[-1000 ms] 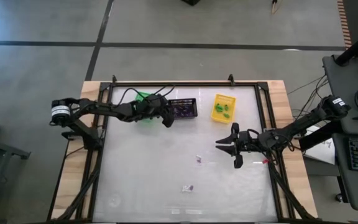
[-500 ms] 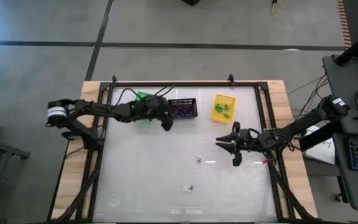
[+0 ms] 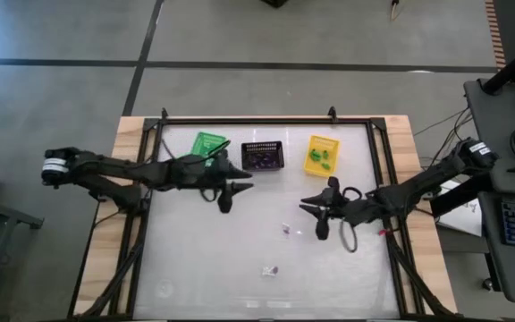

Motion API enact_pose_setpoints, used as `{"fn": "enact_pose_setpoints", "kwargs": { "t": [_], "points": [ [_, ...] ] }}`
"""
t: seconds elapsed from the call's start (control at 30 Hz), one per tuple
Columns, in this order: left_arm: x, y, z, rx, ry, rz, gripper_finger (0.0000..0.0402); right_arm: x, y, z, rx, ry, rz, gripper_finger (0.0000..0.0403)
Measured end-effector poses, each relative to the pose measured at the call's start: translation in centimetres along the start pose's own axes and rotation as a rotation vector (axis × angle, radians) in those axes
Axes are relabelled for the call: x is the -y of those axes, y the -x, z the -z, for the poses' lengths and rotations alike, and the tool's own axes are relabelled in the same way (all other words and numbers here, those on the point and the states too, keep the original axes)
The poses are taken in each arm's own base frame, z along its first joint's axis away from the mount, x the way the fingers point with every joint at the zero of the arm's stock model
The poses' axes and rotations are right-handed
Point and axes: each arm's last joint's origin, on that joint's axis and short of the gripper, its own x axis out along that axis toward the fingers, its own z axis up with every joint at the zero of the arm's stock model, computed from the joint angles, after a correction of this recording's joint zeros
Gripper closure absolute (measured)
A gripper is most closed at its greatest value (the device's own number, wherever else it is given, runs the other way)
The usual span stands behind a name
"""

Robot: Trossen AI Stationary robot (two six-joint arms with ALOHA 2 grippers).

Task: Sort Halloween decoration
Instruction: Put the white bone toy into the green basket

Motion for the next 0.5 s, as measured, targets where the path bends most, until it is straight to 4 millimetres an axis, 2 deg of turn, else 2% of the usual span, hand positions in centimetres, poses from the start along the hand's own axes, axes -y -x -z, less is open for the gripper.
{"fn": "enact_pose_setpoints", "kwargs": {
  "t": [0.1, 0.27, 0.5],
  "points": [
    [1.2, 1.5, 0.0, 0.036, -0.012, 0.001, 0.0275, -0.8, -0.8, -0.5, -0.085, 0.002, 0.041, 0.0335],
    [2.7, 4.0, 1.4, 0.076, 0.011, 0.009, 0.0275, -2.1, -2.1, -1.1, -0.197, 0.058, 0.099, 0.0333],
    [3.9, 6.3, 4.0, 0.135, 0.073, 0.028, 0.0275, -3.1, -4.2, 0.0, -0.284, 0.151, 0.128, 0.0333]
  ]
}}
